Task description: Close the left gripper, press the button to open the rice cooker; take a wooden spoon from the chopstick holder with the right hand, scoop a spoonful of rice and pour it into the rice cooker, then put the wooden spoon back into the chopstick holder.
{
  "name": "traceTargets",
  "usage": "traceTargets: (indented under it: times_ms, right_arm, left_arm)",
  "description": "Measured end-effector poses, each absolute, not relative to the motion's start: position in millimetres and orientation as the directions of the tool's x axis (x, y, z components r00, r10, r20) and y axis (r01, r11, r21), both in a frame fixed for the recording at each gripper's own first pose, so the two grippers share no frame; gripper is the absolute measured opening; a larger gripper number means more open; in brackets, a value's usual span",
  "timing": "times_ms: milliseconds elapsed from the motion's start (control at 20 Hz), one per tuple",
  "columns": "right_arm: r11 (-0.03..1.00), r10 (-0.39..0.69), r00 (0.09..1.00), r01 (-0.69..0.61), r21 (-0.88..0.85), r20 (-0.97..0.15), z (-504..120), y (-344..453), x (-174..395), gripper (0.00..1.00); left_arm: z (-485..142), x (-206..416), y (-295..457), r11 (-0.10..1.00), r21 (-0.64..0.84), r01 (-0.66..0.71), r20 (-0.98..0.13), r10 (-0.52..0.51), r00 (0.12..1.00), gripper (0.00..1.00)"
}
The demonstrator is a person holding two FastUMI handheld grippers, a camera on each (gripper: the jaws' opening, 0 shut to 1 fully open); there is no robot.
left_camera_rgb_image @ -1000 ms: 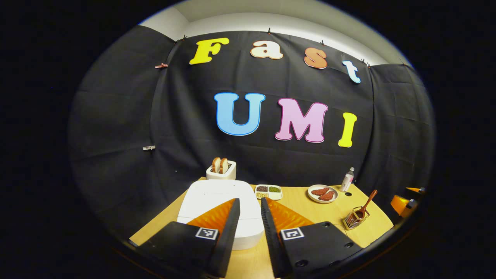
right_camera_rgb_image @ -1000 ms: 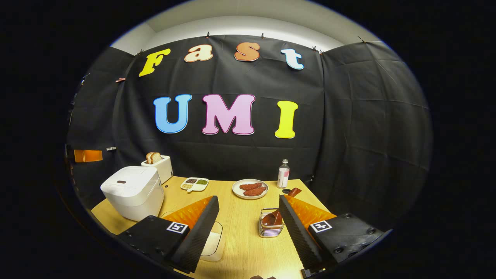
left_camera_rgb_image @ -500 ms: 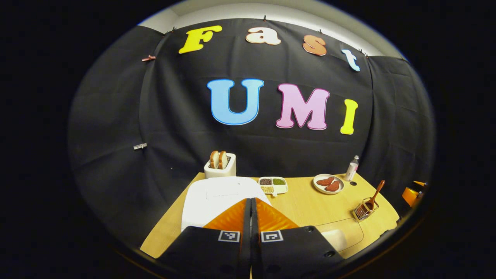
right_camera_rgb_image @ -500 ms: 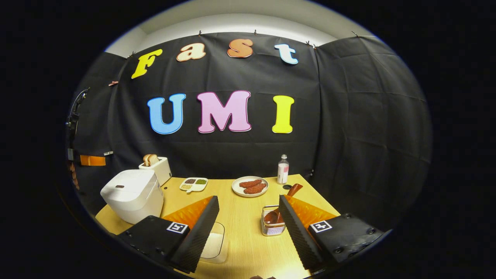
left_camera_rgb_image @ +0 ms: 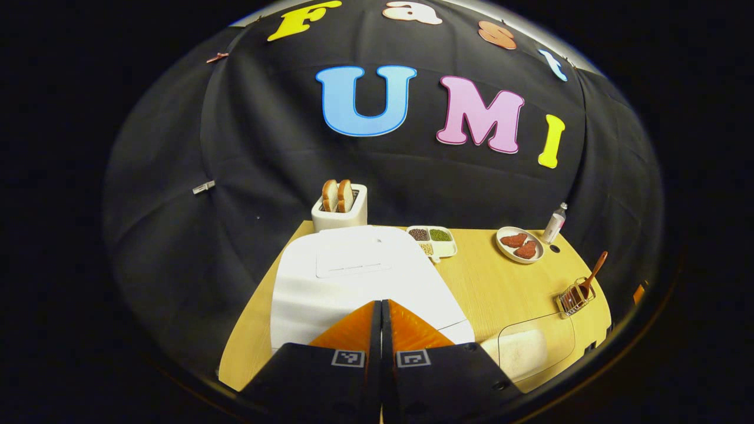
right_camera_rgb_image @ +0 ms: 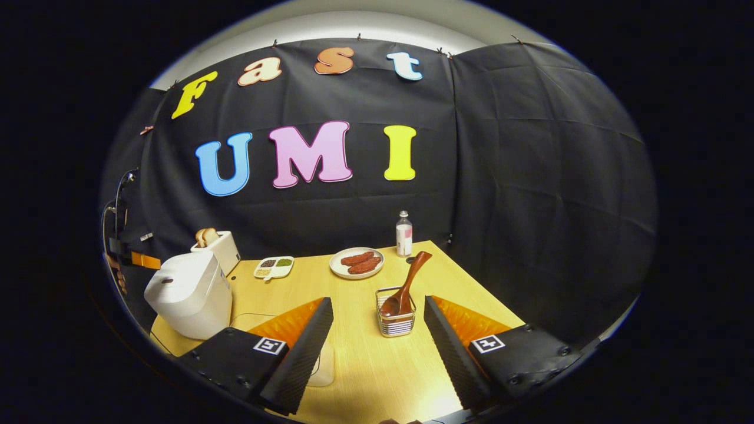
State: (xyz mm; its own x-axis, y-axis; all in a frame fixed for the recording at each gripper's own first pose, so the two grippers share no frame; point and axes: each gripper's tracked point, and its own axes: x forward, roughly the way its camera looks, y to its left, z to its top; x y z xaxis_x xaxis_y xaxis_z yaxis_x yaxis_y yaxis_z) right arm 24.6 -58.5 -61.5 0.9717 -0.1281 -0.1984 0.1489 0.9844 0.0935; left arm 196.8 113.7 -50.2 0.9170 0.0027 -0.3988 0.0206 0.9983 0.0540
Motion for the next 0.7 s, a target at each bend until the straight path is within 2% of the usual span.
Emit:
traceTargets:
  times_ms: [250, 700]
  right_arm:
    - [0.976, -0.166, 0.961, 0.192, 0.100, -0.222, -69, -67, 11, 0.98]
    - [0.981, -0.150, 0.961, 0.174, 0.086, -0.233, -73, -57, 3, 0.98]
  left_arm:
    - [-82, 209, 119, 1.000, 0.007, 0.002, -0.460, 0.001, 0.888, 0.05]
    - [-94, 206, 117, 0.997, -0.065, -0.036, -0.431, 0.004, 0.902, 0.06]
